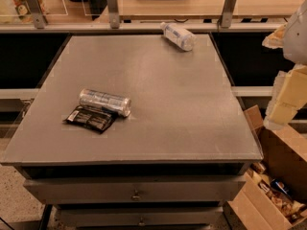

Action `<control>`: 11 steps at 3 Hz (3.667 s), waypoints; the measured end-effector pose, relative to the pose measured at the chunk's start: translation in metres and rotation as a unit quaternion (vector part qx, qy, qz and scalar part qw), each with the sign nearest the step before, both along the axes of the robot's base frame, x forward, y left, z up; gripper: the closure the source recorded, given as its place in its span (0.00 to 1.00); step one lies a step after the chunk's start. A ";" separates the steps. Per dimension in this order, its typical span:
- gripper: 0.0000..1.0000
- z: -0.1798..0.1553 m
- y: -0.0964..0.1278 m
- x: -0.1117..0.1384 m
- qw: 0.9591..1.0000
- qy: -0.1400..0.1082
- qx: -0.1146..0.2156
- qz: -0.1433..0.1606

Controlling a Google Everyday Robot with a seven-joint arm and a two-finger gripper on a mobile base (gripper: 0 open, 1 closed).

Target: Place redbull can upright

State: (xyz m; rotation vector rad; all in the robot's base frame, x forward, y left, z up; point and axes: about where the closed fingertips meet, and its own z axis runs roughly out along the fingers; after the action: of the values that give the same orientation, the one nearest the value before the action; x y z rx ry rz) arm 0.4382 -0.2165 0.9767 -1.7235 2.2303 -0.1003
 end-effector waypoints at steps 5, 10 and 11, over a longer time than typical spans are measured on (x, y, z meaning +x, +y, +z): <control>0.00 -0.072 0.237 0.031 0.987 0.045 -0.046 0.149; 0.00 -0.098 0.301 0.107 0.991 0.076 -0.042 0.099; 0.00 -0.109 0.318 0.122 0.992 0.081 -0.043 0.084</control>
Offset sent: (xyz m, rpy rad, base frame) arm 0.0061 0.0282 -0.0046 0.0033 0.0102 0.0546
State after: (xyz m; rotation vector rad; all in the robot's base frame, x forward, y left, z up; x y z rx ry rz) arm 0.5598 0.1017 0.8674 -2.0248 2.2095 -0.0190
